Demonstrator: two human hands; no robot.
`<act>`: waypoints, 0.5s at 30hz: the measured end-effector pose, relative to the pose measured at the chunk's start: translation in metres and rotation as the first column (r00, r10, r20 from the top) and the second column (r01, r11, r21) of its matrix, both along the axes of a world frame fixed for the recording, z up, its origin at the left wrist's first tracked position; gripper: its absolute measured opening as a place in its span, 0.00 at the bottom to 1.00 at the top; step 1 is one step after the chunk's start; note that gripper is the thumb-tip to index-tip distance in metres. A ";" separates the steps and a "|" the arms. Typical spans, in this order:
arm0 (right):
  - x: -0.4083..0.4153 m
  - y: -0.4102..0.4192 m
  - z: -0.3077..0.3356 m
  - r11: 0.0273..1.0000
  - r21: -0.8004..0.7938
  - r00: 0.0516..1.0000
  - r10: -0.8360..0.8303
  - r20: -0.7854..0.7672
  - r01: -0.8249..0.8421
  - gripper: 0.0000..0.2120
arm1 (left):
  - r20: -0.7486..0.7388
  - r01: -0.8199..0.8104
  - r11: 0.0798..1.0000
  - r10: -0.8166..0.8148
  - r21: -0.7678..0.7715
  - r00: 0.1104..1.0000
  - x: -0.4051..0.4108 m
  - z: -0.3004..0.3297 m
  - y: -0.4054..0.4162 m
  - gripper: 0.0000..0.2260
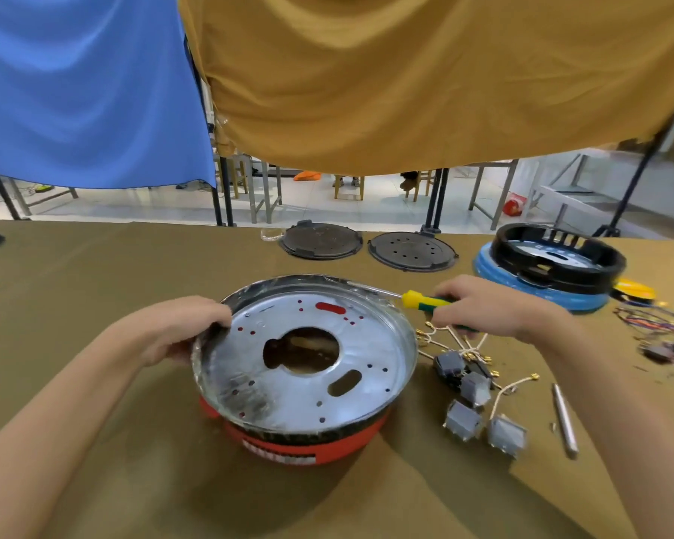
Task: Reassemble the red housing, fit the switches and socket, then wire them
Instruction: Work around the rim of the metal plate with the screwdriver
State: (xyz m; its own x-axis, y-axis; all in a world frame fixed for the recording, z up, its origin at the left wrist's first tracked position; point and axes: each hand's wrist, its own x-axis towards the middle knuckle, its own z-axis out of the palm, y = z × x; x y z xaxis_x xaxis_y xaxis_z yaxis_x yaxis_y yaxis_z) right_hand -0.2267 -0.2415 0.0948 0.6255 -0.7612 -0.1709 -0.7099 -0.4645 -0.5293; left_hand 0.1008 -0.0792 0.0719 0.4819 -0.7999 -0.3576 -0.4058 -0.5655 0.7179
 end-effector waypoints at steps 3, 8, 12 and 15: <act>-0.027 0.005 -0.011 0.995 -0.037 0.992 -0.089 0.087 0.092 0.09 | -0.051 -0.135 0.986 0.131 -0.093 0.990 -0.011 -0.011 0.011 0.08; -0.068 0.009 -0.032 0.972 -0.046 0.972 -0.231 0.036 0.232 0.08 | -0.167 -0.219 0.969 0.199 -0.115 0.966 -0.028 -0.025 0.030 0.08; -0.092 0.010 -0.030 0.969 0.037 0.968 -0.244 -0.060 0.246 0.11 | -0.231 -0.298 0.944 0.261 -0.142 0.937 -0.033 -0.022 0.039 0.17; -0.099 0.010 -0.028 0.969 0.043 0.953 -0.232 -0.197 0.245 0.11 | -0.242 -0.324 0.925 0.274 -0.200 0.931 -0.040 -0.025 0.033 0.12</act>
State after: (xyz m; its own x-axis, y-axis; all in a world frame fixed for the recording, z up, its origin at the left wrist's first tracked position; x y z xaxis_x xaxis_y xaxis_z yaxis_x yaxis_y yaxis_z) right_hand -0.3255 -0.2318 0.0672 0.3787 -0.8671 -0.3235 -0.8858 -0.2383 -0.3982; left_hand 0.0604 -0.0462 0.0464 0.6471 -0.7024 -0.2963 -0.0730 -0.4440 0.8930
